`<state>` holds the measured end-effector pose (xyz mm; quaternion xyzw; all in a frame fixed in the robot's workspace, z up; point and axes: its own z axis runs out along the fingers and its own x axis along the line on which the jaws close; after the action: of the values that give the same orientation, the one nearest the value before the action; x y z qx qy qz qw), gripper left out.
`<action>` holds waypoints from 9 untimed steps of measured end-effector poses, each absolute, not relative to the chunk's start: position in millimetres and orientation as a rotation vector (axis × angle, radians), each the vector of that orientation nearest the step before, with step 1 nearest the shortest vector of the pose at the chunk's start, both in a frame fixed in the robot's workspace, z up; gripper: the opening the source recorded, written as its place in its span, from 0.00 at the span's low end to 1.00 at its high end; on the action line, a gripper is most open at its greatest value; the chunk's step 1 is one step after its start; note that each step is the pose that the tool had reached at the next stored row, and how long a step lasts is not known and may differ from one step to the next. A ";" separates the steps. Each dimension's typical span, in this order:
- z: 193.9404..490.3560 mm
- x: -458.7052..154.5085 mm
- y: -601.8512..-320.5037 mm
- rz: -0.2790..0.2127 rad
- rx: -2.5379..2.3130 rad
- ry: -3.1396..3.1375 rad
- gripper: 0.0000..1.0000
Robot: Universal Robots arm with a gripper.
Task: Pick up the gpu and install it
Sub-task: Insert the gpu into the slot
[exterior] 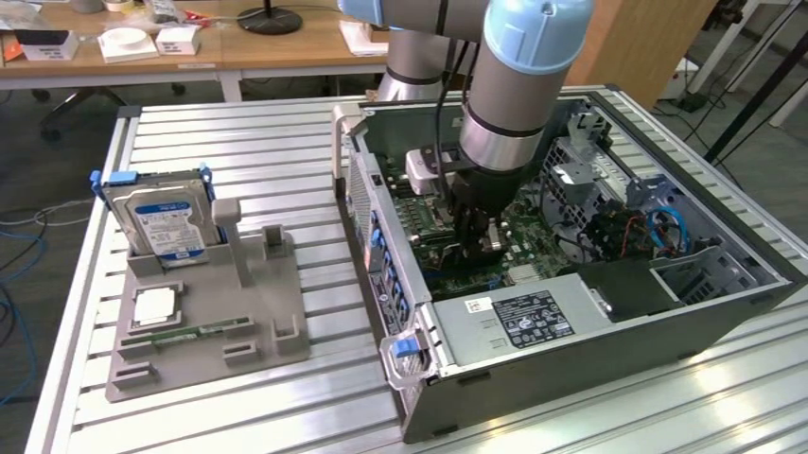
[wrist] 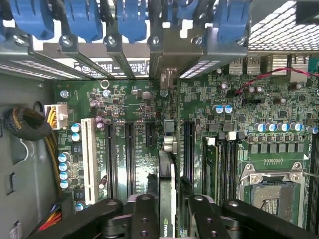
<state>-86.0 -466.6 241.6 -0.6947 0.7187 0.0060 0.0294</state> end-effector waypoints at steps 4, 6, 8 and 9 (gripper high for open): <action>242.1 -86.1 -466.8 0.018 -2.143 2.217 0.45; 242.1 -86.1 -466.8 0.018 -2.143 2.217 0.56; 242.1 -86.0 -466.8 0.018 -2.143 2.217 0.56; 242.1 -86.1 -466.8 0.018 -2.143 2.217 0.62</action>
<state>-86.1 -466.8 242.1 -0.6948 0.7186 0.0058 0.0289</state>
